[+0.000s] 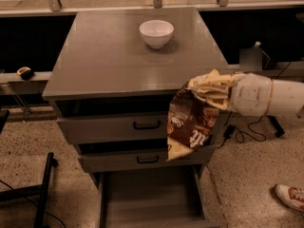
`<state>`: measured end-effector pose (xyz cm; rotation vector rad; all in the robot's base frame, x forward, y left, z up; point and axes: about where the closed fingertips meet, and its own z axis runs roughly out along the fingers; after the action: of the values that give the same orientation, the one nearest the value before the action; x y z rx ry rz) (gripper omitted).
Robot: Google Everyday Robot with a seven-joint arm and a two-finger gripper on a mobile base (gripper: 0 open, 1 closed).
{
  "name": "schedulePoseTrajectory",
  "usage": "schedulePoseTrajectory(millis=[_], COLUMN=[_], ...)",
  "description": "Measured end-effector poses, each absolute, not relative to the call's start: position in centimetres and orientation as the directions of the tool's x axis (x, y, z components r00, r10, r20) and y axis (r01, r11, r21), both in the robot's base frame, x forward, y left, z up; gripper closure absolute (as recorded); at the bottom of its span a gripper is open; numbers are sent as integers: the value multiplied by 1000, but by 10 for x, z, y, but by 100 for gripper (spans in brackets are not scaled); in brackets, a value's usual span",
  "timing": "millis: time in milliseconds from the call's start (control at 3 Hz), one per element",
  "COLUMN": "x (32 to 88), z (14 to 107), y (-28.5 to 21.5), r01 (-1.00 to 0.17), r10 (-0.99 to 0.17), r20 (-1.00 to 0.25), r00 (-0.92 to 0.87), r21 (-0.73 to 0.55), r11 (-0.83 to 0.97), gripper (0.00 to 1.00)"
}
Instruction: Pick brown chip bag from bottom drawer and place on counter
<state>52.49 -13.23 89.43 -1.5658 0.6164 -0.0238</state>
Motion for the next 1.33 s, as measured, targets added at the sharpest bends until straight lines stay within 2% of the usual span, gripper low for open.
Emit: schedulePoseTrajectory(millis=[333,667,1333], x=[560,591,626], z=[954,988,1043], y=[-102,-71,22], r01=[-267,-208,-27], r10=[-401,-369,-238], r20=[-182,-101,49], r00=[898,924,970], r21=[-949,-942,-951], r11=[-169,-263,-308], gripper=[100,100,100])
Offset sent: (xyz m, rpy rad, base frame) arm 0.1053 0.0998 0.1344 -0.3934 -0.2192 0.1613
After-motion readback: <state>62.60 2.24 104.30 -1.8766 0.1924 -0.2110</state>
